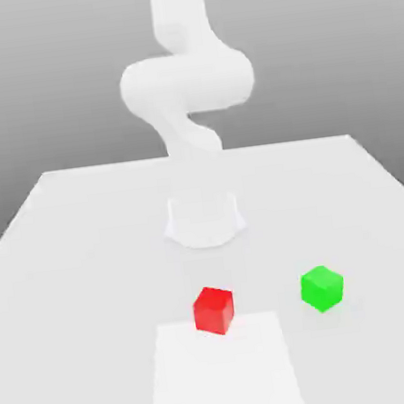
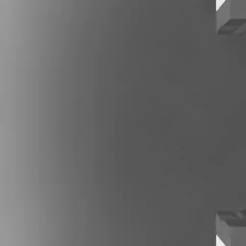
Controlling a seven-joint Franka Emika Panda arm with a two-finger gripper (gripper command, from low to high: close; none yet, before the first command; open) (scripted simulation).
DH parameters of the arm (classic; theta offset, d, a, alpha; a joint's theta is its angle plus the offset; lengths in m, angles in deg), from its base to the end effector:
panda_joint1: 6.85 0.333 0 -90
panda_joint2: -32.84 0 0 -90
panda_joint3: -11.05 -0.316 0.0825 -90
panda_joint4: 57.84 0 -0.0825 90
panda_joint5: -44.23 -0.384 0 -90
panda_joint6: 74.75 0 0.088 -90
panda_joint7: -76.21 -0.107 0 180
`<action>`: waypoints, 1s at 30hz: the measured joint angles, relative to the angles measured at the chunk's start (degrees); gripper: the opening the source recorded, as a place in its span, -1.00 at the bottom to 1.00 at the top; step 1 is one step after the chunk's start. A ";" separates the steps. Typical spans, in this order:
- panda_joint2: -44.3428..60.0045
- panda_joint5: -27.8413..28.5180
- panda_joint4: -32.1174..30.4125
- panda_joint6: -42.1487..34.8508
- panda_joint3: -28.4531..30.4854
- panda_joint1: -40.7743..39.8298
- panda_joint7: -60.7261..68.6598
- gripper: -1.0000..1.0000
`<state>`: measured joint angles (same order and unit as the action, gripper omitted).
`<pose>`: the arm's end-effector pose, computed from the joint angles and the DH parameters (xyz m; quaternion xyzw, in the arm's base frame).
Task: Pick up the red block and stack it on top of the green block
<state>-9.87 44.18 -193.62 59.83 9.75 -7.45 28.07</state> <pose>0.3710 0.0074 0.6611 -0.8560 0.3764 -0.3258 0.1393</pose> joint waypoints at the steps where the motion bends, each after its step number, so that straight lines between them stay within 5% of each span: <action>1: 1.56 -0.03 -1.93 1.39 -0.59 -0.32 -1.13 0.00; 17: 30.51 -2.09 -34.08 25.77 -5.69 -5.64 -19.25 0.00; 30: 43.11 17.61 -32.86 33.20 -7.37 -12.76 -35.26 0.00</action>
<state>33.24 61.79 -226.48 93.03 2.37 -20.22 -7.20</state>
